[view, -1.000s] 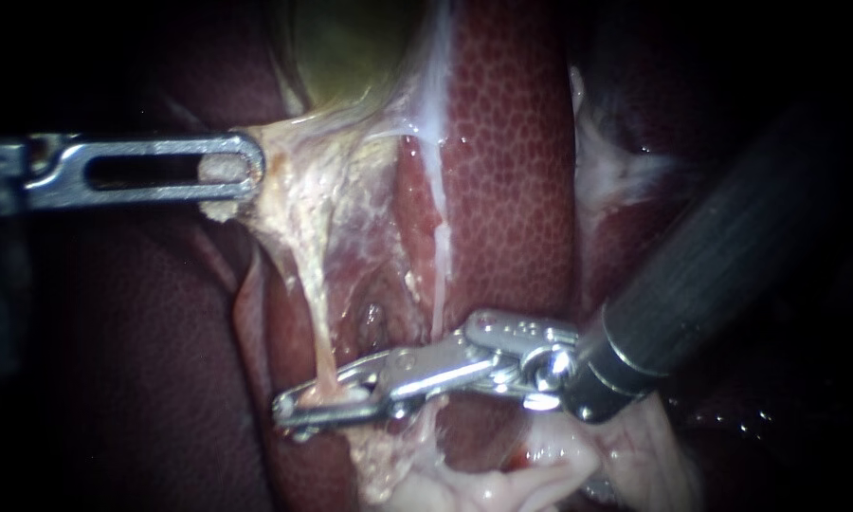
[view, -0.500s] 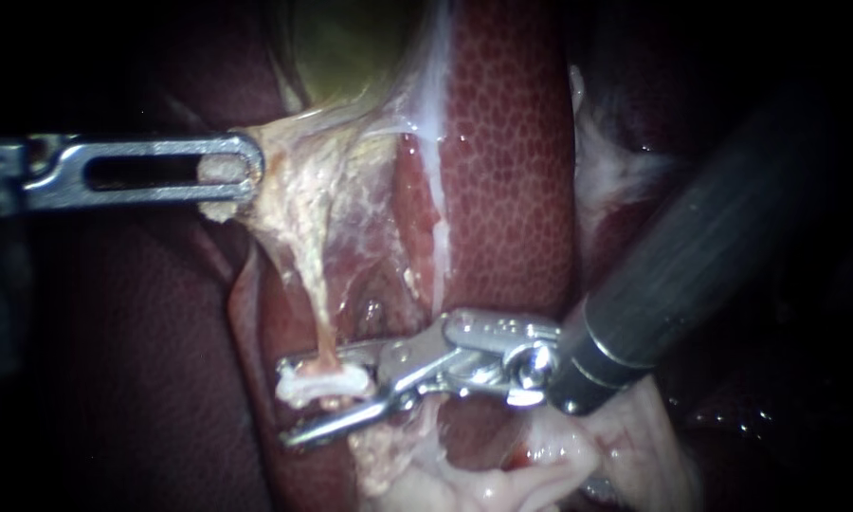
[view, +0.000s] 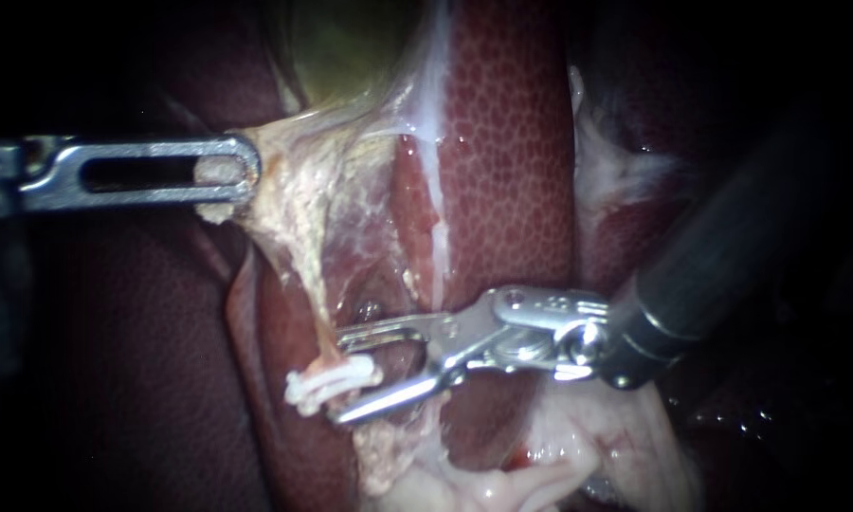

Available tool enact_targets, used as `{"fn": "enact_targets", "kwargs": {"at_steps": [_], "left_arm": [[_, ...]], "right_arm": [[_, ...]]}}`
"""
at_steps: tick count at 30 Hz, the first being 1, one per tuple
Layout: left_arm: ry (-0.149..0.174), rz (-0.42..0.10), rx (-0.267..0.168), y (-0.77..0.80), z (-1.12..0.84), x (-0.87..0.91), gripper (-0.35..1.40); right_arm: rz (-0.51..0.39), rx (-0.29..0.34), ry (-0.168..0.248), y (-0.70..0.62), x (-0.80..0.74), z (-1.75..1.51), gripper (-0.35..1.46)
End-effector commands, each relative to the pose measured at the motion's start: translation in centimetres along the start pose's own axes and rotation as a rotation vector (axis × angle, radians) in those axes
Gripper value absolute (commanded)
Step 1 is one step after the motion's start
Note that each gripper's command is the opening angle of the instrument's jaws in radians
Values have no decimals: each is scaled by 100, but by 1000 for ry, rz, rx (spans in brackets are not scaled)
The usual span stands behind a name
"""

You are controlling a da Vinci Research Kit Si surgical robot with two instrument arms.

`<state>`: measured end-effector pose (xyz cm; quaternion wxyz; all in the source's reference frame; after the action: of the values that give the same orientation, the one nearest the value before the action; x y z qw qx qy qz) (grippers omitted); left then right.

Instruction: Going back second clip left tube

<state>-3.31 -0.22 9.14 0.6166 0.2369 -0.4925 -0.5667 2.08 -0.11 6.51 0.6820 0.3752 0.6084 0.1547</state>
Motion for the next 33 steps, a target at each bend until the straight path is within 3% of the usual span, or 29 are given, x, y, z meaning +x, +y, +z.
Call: {"fn": "enact_targets", "kwargs": {"at_steps": [1, 10, 19, 28, 33], "left_arm": [[-1, 0, -1, 0, -1, 0, -35], [0, -1, -1, 0, 0, -1, -35], [-1, -1, -2, 0, 2, 0, -35], [-3, 1, -3, 2, 7, 3, -35], [-3, 8, -13, 9, 22, 14, -35]], "right_arm": [[-6, -8, 1, -3, 3, -10, 60], [-66, -55, 9, -31, 46, -102, 60], [-97, -83, -13, -60, 83, -140, 60], [-105, -82, -16, -67, 89, -141, 60], [-105, -82, -16, -67, 88, -140, 60]]}}
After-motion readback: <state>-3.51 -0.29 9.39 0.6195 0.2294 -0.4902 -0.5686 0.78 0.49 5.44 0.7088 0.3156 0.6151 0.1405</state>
